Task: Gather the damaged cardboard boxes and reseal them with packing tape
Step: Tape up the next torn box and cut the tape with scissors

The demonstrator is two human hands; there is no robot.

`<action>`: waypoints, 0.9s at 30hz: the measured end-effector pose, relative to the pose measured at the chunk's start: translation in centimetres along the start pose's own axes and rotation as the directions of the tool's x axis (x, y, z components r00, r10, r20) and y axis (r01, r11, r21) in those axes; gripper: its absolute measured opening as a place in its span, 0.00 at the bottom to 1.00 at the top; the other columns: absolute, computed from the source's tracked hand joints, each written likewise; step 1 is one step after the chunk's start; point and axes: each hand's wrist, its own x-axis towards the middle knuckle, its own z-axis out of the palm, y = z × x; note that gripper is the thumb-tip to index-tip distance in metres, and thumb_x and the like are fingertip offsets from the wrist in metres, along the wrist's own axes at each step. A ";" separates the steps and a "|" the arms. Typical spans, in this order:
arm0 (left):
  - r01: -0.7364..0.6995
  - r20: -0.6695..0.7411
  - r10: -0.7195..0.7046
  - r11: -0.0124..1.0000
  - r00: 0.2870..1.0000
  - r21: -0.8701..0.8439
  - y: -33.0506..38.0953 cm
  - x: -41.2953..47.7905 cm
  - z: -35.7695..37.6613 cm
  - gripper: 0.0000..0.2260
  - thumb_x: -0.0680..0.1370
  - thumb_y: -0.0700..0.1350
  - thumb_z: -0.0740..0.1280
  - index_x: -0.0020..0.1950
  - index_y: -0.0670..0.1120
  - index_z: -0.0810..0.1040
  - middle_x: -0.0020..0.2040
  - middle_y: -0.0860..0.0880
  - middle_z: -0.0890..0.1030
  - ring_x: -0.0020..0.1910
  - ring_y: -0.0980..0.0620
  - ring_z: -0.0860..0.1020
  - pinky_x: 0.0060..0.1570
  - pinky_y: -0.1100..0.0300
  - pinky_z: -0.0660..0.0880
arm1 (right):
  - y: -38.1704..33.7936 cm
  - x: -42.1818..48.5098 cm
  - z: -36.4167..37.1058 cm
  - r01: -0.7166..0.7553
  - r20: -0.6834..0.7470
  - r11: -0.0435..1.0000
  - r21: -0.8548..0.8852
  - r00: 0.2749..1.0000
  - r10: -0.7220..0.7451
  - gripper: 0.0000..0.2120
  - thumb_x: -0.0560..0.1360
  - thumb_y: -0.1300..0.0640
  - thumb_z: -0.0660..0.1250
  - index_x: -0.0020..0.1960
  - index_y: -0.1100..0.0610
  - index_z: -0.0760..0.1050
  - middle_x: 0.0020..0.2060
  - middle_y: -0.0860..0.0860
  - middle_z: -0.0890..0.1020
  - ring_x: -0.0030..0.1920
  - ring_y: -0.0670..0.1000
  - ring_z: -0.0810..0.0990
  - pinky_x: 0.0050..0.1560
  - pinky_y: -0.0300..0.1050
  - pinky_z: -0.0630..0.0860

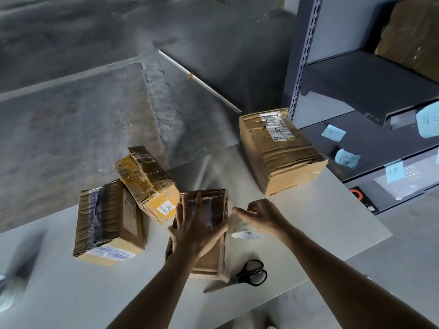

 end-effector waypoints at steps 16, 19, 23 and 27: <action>0.071 0.106 0.017 0.634 0.994 -0.770 0.0 -3.0 -2.2 0.24 0.70 0.69 0.60 0.65 0.68 0.63 0.58 0.63 0.74 0.56 0.63 0.74 0.50 0.65 0.70 | -8.0 -1.0 -1.8 0.157 -0.051 0.961 0.229 0.988 -0.149 0.21 0.74 0.46 0.74 0.28 0.55 0.73 0.27 0.52 0.78 0.29 0.46 0.77 0.33 0.41 0.70; 0.062 0.105 0.031 0.631 0.994 -0.773 -1.0 -2.8 -3.2 0.25 0.77 0.67 0.60 0.72 0.62 0.66 0.66 0.60 0.72 0.64 0.58 0.72 0.63 0.54 0.70 | -8.5 -0.8 -1.3 0.163 -0.051 0.962 0.217 0.986 -0.156 0.21 0.73 0.44 0.73 0.27 0.53 0.75 0.27 0.50 0.79 0.30 0.44 0.78 0.32 0.39 0.69; 0.124 0.103 -0.073 0.682 0.992 -0.720 -2.0 -2.5 -4.0 0.16 0.81 0.62 0.55 0.63 0.58 0.72 0.58 0.55 0.78 0.58 0.54 0.76 0.55 0.56 0.73 | -10.1 -0.5 0.6 0.189 -0.013 0.970 0.152 0.982 -0.189 0.21 0.74 0.45 0.73 0.29 0.56 0.73 0.26 0.50 0.75 0.28 0.42 0.71 0.29 0.36 0.63; 0.088 0.022 -0.090 0.831 0.996 -0.550 -4.4 -2.0 -2.7 0.19 0.85 0.52 0.49 0.73 0.50 0.67 0.66 0.44 0.76 0.65 0.41 0.76 0.62 0.43 0.76 | -11.1 -0.4 3.0 0.178 0.053 0.959 0.219 0.980 -0.194 0.18 0.75 0.44 0.72 0.43 0.59 0.85 0.38 0.56 0.86 0.37 0.45 0.81 0.37 0.41 0.75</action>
